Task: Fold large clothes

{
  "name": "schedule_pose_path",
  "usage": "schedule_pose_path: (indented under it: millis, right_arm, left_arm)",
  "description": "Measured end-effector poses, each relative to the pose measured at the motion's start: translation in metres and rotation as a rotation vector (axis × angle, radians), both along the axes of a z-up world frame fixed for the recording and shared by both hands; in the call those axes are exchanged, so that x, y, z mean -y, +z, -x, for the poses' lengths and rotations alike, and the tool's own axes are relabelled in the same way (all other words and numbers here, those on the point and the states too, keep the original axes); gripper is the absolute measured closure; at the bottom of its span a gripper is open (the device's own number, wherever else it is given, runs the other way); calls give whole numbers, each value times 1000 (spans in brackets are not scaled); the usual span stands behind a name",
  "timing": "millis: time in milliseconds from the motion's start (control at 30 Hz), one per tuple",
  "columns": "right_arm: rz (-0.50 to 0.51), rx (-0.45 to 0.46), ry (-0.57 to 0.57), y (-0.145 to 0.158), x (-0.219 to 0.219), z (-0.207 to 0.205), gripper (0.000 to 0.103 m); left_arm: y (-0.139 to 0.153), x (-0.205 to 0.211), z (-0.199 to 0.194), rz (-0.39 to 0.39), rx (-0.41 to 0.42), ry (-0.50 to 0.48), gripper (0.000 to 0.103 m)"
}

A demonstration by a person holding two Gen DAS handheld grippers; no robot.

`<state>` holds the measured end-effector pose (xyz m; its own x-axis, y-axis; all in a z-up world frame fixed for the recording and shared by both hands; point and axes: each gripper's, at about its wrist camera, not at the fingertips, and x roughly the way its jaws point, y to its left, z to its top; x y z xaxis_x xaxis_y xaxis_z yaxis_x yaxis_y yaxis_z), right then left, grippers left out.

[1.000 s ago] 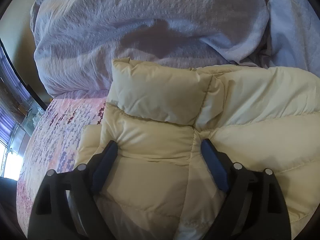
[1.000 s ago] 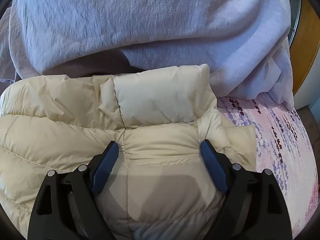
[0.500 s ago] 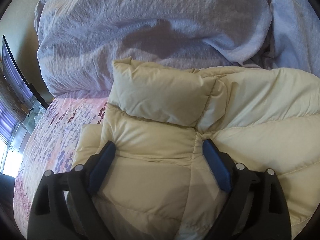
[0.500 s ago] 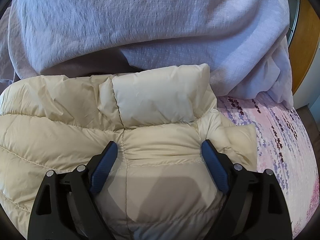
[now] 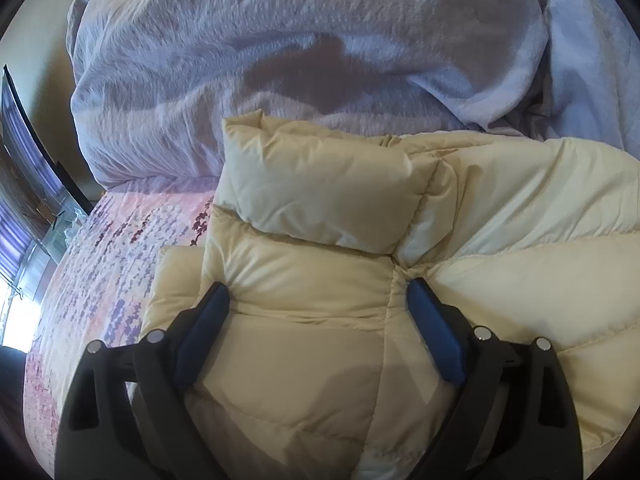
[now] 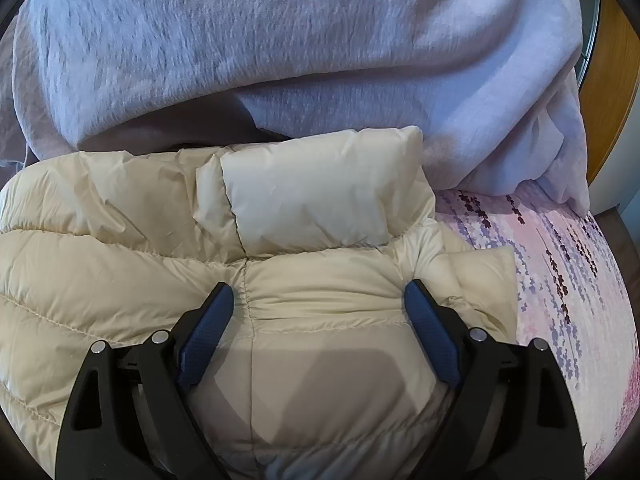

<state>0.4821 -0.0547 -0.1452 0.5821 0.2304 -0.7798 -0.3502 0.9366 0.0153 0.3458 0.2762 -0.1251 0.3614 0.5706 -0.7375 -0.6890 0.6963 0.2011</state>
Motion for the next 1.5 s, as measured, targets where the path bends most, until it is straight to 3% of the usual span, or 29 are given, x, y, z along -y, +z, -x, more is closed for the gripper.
schedule_pose_path:
  millis: [200, 367, 467, 633, 900, 1233, 1367, 1500]
  right_arm:
    - [29, -54, 4, -2, -5, -16, 8]
    - [40, -171, -7, 14, -1, -30, 9]
    - [-23, -146, -25, 41, 26, -18, 10]
    - [-66, -205, -64, 57, 83, -4, 10]
    - [-167, -361, -127, 32, 153, 19, 10]
    - [-216, -480, -128, 3, 154, 43, 10]
    - [-237, -510, -141, -6, 152, 43, 11]
    - [-254, -518, -147, -12, 150, 44, 21]
  left_arm:
    - [-1, -1, -3, -3, -20, 8, 10]
    - [14, 2, -4, -6, -114, -20, 14]
    - [35, 7, 17, 10, -76, -45, 15]
    - [66, 4, 73, 93, 12, -54, 15]
    - [64, -12, 133, 225, 27, 5, 20]
    - [50, -5, 143, 395, 70, 8, 20]
    - [39, -10, 143, 479, 98, 49, 29]
    - [31, -10, 143, 524, 113, 72, 37]
